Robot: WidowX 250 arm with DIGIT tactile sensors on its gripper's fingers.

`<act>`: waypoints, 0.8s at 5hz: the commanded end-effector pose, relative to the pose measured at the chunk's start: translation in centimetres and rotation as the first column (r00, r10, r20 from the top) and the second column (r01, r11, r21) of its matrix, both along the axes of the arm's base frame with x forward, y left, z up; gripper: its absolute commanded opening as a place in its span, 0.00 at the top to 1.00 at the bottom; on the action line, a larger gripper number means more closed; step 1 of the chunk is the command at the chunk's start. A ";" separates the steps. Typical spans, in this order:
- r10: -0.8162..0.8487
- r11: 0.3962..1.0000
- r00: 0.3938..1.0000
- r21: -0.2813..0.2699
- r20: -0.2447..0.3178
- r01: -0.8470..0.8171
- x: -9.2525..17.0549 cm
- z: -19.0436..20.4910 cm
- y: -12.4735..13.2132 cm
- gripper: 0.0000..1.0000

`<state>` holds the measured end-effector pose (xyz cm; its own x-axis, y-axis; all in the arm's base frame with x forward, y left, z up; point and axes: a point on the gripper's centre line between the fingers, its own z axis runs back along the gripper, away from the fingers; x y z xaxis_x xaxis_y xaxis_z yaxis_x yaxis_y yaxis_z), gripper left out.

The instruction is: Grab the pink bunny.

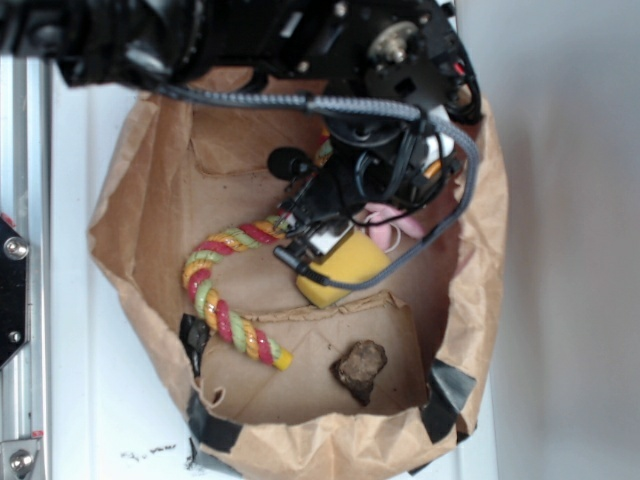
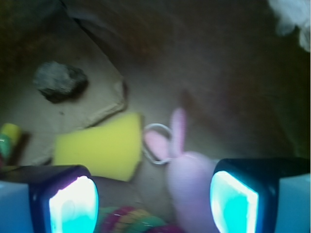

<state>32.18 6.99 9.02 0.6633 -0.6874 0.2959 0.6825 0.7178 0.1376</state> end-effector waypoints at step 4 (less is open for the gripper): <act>0.028 0.994 0.993 0.105 0.113 -0.040 0.7 1.4 2.2 0.00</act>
<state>32.44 7.95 8.30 0.6686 -0.6874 0.2835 0.6554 0.7249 0.2119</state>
